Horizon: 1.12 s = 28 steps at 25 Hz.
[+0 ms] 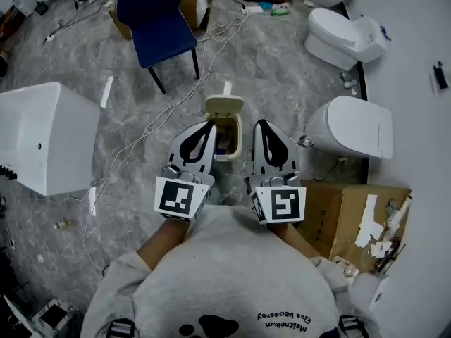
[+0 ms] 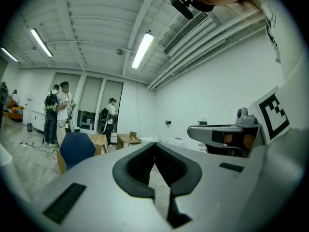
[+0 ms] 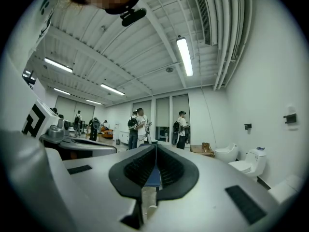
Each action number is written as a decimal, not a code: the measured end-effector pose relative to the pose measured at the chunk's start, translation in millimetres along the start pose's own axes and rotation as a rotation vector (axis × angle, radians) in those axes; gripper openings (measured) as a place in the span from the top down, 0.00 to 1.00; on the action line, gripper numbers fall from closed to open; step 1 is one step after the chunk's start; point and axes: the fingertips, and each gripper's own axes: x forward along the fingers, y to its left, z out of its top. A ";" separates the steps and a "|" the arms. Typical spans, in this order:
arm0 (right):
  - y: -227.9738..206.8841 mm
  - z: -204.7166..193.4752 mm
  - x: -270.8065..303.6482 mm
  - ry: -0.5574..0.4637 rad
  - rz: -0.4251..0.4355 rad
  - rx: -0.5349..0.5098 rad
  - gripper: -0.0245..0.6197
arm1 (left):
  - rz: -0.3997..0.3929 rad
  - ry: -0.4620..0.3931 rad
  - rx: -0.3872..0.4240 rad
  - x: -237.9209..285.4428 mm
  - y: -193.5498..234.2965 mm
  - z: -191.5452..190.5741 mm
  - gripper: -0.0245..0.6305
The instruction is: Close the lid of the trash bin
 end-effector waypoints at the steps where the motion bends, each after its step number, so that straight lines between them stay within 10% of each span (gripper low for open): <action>1: -1.7 -1.8 8.0 0.004 -0.009 0.000 0.91 | -0.009 -0.001 -0.003 6.9 6.3 -0.7 0.93; 28: -50.2 -88.8 122.9 0.093 0.013 0.043 0.91 | -0.013 -0.039 -0.092 133.9 57.4 -54.9 0.93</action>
